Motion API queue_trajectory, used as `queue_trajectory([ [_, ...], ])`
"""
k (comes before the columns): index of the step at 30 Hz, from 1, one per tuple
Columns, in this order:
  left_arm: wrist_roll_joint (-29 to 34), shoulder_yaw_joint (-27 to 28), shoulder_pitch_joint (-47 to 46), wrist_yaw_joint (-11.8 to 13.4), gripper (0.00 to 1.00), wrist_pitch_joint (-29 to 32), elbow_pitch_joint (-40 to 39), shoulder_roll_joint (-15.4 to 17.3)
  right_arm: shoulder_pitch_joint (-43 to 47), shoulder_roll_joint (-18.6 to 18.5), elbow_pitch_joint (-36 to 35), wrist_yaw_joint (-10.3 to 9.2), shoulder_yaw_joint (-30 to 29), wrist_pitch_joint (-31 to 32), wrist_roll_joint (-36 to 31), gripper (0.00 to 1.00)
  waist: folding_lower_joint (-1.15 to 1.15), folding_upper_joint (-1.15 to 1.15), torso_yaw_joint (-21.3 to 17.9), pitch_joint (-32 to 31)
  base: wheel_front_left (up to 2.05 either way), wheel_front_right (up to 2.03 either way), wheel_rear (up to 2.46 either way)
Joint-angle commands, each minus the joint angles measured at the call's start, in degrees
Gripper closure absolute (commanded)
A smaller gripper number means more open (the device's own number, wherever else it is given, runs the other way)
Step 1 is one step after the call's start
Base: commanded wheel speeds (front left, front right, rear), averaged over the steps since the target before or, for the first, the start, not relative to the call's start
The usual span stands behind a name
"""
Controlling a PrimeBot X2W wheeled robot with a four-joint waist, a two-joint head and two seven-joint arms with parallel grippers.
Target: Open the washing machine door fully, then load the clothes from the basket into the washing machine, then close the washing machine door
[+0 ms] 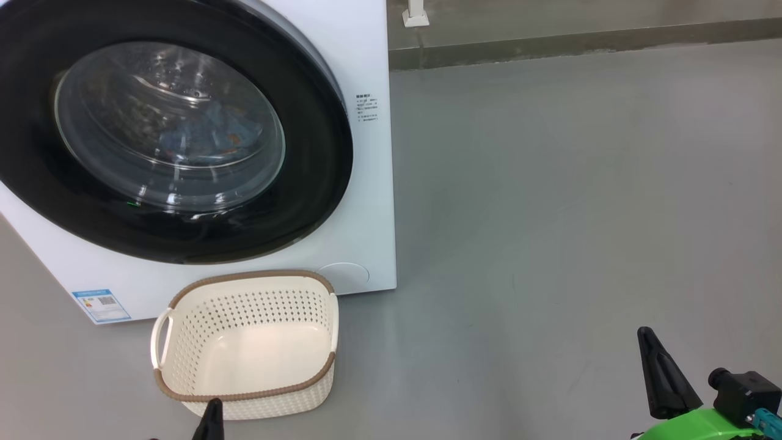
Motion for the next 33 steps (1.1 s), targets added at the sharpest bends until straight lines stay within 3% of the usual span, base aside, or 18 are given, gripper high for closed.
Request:
queue_trajectory([
  [1, -1.35, 0.61, -1.62, -0.01, 1.00, 0.46, -1.36, 0.66, -1.75, -0.29, -1.31, -0.03, -0.18, 0.39, 1.79, 1.00, 0.11, 0.00, 0.03, 0.00, 0.00, 0.00, 0.00],
  [5, -4.16, 0.99, -2.00, -0.02, 1.00, 1.27, -1.40, 0.75, -1.88, -0.20, -1.26, -0.04, -0.08, 1.14, 5.06, 1.00, -0.01, 0.00, 0.10, 0.26, 0.00, 0.00, 0.00],
  [33, -19.20, 3.19, -4.02, -0.05, 1.00, 5.70, -1.82, 1.12, -3.05, 0.32, -0.63, -0.12, -0.09, 5.63, 22.61, 1.00, -0.01, 0.00, 0.49, 1.10, 0.00, 0.00, 0.00],
])
